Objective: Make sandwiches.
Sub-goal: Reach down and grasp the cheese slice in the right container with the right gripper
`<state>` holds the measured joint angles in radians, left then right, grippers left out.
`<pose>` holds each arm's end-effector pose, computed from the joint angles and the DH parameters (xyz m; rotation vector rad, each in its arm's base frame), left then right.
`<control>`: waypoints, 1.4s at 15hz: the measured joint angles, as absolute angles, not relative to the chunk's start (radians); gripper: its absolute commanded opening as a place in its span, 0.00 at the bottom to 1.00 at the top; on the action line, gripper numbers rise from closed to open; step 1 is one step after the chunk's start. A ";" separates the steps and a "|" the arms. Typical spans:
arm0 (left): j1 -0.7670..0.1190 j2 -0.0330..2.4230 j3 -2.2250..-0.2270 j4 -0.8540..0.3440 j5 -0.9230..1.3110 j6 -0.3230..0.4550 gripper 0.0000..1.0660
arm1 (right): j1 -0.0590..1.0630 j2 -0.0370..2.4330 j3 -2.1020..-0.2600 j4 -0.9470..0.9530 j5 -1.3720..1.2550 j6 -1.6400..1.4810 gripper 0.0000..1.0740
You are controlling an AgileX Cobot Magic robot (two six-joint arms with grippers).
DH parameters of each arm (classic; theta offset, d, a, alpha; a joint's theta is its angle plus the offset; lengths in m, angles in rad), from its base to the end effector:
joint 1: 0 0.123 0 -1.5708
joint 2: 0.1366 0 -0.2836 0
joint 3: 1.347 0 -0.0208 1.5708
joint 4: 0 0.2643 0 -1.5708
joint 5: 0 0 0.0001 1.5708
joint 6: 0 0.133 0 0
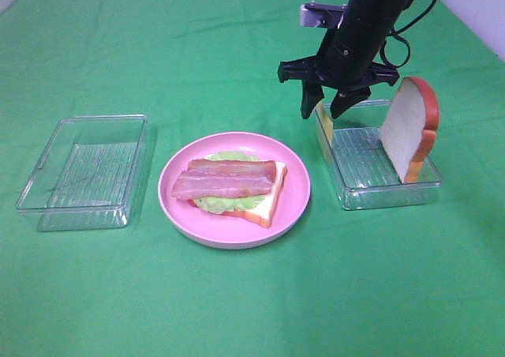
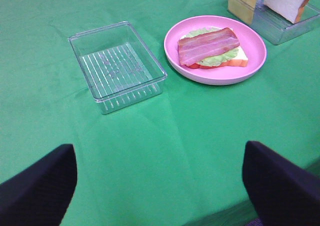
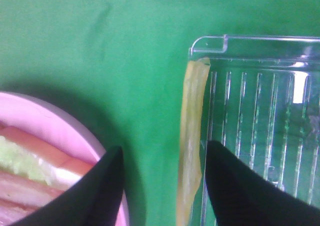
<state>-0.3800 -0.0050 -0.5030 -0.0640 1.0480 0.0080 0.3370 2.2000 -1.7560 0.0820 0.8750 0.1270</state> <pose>0.0395 -0.0237 0.2675 0.3952 1.9972 -0.3110 0.4651 0.1718 0.1295 -0.2369 2.8108 0.2097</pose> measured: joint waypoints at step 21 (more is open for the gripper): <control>-0.380 -0.005 -0.503 -0.064 1.048 0.008 0.80 | 0.337 2.221 -1.758 0.055 0.916 0.127 0.00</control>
